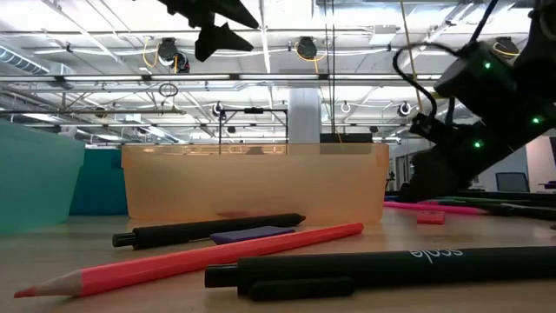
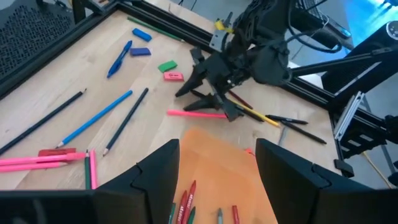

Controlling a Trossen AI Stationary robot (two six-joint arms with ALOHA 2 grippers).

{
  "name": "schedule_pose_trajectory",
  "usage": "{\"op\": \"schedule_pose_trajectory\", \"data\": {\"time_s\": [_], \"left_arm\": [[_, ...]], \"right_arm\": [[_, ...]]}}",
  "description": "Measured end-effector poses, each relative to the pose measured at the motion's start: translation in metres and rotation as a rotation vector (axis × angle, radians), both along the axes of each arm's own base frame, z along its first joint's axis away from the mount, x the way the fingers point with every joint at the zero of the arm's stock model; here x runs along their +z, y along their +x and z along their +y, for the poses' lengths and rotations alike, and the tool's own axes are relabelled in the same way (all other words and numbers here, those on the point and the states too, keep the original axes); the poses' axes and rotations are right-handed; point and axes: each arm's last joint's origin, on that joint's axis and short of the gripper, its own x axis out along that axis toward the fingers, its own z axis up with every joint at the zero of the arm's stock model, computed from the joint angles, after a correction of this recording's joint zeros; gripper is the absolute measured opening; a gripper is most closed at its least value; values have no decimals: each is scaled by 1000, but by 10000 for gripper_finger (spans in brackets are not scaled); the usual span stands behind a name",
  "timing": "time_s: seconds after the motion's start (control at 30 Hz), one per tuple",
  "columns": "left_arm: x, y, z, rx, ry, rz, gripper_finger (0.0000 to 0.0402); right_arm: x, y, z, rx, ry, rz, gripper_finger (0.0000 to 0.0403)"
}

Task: Sort crayons/erasers/pens/pencils in bins
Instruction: Put the pink pencil into yellow bin

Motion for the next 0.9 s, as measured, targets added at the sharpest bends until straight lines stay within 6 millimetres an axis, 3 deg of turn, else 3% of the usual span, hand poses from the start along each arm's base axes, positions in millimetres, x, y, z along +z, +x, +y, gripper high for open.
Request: {"op": "schedule_pose_trajectory", "data": {"time_s": [0.27, 0.43, 0.67, 0.9], "left_arm": [[0, -1, 0, 4, -7, 3, 214], [0, -1, 0, 3, -5, 5, 214], [-1, -2, 0, 5, -1, 14, 214], [-3, -3, 0, 16, 0, 39, 214]], "right_arm": [[19, 20, 2, 27, -43, -88, 171], [28, 31, 18, 202, 16, -112, 171], [10, 38, 44, 318, 38, -13, 171], [-19, 41, 48, 199, 34, 46, 158]]}}
